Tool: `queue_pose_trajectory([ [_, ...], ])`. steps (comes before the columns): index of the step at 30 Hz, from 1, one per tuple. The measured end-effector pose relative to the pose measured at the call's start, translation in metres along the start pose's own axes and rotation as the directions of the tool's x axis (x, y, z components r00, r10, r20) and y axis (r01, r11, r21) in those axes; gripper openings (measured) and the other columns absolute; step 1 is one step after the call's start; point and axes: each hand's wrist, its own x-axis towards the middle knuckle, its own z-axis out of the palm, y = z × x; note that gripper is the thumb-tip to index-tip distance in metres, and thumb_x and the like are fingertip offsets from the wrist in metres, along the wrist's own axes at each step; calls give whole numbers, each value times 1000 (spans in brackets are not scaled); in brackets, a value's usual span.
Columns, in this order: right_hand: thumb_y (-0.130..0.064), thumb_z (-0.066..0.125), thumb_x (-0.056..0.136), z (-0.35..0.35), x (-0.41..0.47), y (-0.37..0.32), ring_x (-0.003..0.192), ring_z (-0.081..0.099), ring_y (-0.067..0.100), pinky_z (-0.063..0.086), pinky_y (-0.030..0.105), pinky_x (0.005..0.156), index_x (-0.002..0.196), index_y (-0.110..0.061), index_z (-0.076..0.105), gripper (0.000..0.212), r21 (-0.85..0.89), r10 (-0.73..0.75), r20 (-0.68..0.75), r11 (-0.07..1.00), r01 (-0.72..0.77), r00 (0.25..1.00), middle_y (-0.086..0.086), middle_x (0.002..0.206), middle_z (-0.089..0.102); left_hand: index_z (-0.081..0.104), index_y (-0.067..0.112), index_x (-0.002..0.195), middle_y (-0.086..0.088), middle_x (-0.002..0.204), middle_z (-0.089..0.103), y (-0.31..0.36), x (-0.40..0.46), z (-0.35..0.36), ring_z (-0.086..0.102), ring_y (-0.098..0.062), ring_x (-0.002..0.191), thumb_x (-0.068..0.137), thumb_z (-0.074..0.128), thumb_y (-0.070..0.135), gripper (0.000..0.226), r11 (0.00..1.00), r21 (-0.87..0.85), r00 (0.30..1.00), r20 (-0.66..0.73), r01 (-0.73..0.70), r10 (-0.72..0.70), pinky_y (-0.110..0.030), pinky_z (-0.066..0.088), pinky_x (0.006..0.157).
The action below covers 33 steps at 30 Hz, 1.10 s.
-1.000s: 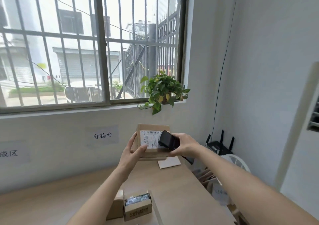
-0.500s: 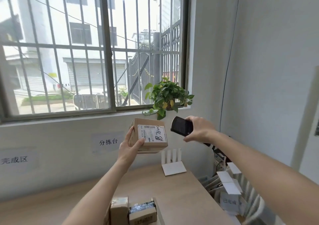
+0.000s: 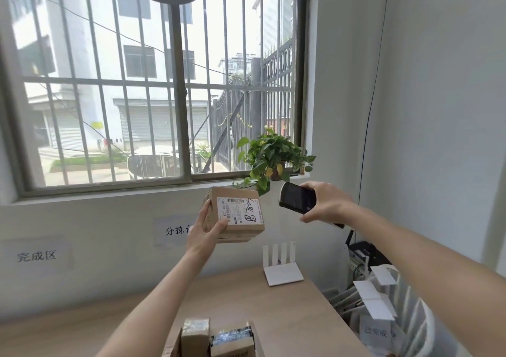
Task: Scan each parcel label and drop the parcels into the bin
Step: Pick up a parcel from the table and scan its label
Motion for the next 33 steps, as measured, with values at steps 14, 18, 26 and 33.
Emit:
queue_pose_trajectory([
  [14, -41, 88, 61, 43, -2, -14, 102, 64, 17, 60, 44, 88, 137, -36, 54, 84, 181, -81, 94, 981, 63, 992, -11, 109, 65, 33, 68, 135, 1, 137, 56, -3, -21, -7, 56, -21, 122, 67, 64, 71, 75, 998, -61, 999, -1, 33, -33, -41, 45, 106],
  [18, -38, 87, 60, 82, -4, -32, 99, 65, 14, 61, 44, 87, 130, -36, 61, 75, 267, -165, 189, 957, 111, 968, -10, 106, 68, 31, 60, 143, 2, 139, 54, -14, -42, -14, 54, -21, 123, 77, 62, 67, 74, 993, -80, 995, -44, 84, -87, -32, 44, 97],
  [26, -25, 90, 65, 170, -19, -116, 103, 66, 13, 57, 36, 95, 131, -27, 61, 73, 467, -355, 366, 870, 160, 861, -8, 111, 69, 32, 45, 150, 10, 124, 47, -49, -118, -75, 47, -15, 115, 95, 57, 51, 61, 973, -38, 925, -306, 226, -226, -32, 39, 99],
  [33, -21, 93, 67, 218, -53, -233, 109, 65, 19, 54, 39, 101, 140, -19, 60, 80, 580, -520, 392, 780, 234, 759, 0, 117, 69, 40, 53, 137, 10, 127, 60, -64, -192, -181, 58, -14, 115, 89, 67, 51, 56, 945, -113, 830, -455, 306, -323, -35, 48, 94],
])
